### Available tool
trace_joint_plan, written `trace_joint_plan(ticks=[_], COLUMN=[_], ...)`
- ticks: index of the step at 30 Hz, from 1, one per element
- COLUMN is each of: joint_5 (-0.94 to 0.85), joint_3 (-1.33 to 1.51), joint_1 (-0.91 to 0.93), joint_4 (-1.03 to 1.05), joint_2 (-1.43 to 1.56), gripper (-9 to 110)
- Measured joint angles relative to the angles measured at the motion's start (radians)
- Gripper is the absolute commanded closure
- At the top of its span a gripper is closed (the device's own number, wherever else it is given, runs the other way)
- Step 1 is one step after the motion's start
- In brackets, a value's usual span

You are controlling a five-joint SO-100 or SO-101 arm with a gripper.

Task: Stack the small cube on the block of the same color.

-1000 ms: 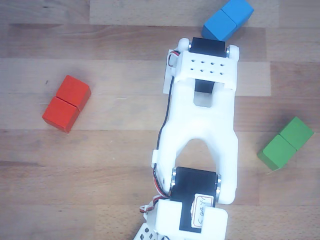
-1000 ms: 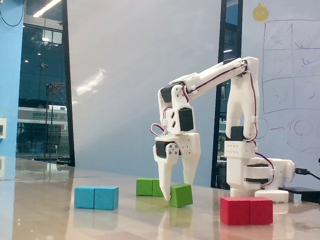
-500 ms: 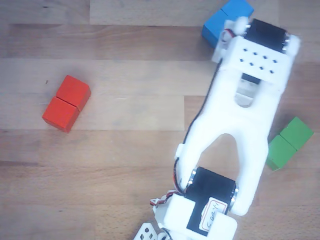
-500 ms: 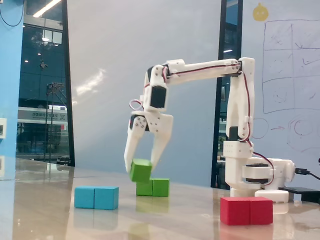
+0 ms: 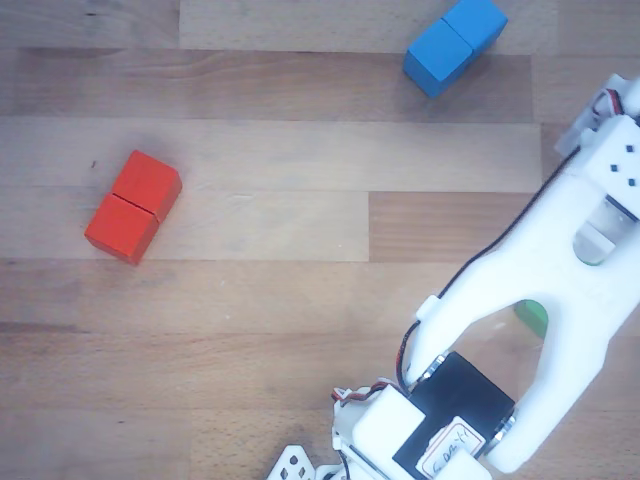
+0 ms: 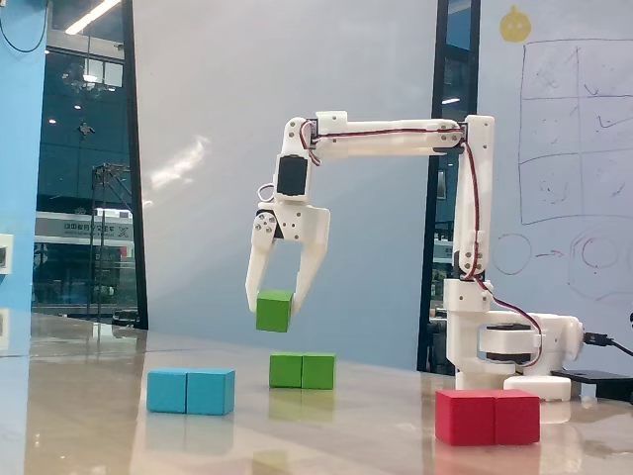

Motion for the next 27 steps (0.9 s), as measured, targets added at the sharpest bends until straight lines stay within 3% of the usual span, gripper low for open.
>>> trace_joint_plan(ticks=[8, 20, 27], joint_5=[0.000, 0.000, 0.000], joint_3=[0.000, 0.000, 0.000], joint_1=[0.104, 0.114, 0.114], joint_4=[0.000, 0.052, 0.060], joint_2=[-0.032, -0.126, -0.163], gripper=[97, 97, 87])
